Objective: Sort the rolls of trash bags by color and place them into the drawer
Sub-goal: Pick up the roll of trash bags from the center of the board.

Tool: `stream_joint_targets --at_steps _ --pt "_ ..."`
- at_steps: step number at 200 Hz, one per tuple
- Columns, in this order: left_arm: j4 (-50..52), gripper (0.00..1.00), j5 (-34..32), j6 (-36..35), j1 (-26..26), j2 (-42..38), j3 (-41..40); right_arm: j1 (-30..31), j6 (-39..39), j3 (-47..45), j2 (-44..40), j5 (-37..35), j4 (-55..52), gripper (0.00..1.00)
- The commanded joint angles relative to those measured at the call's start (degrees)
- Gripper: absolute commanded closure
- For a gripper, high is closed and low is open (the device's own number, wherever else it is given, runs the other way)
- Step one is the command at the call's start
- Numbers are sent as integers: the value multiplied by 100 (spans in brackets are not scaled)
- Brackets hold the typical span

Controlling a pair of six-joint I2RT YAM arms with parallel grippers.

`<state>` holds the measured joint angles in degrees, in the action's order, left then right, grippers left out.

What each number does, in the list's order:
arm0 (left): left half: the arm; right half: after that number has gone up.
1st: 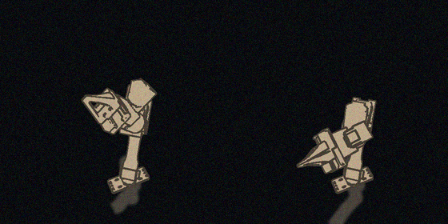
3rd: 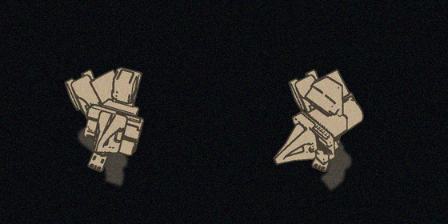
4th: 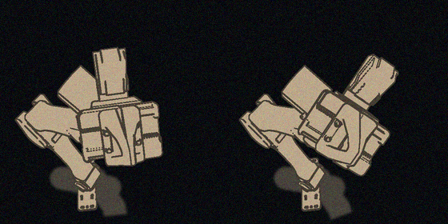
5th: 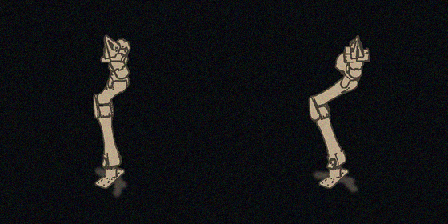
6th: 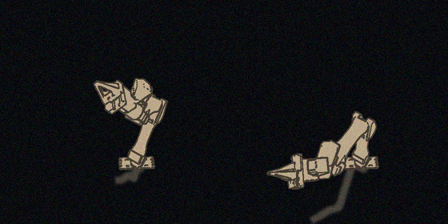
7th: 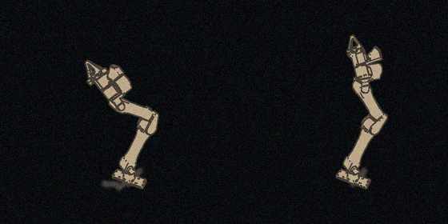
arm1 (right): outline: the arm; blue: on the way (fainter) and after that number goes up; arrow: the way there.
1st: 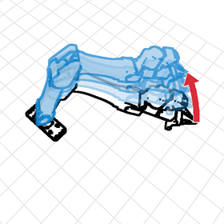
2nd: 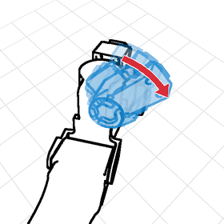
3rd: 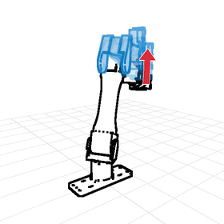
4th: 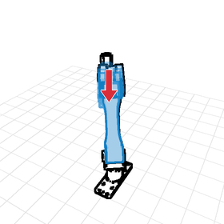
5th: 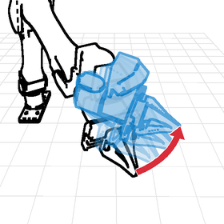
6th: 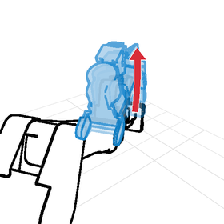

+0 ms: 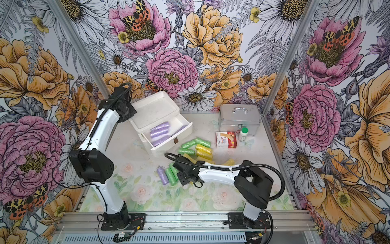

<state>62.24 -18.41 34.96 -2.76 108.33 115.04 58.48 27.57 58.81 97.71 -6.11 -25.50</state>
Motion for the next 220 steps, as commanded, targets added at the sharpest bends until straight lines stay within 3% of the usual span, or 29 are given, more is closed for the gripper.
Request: stream_joint_targets --at_steps 1,40,69,118,174,220 --pt "382 100 1111 419 -14 -62 -201 -5 -94 179 163 -231 -8 48" --pt "383 100 1160 427 4 -100 -193 -46 -94 175 360 -259 1 51" --pt "381 100 1132 432 12 -145 -183 -116 23 81 435 -315 1 64" --pt "380 100 1173 481 22 -111 -215 -188 66 -57 231 -201 19 71" --pt "370 100 1235 503 39 -41 -226 -465 354 -232 -998 591 -368 73" --pt "379 100 1249 536 39 24 -186 -1021 681 408 -2105 1704 -789 74"
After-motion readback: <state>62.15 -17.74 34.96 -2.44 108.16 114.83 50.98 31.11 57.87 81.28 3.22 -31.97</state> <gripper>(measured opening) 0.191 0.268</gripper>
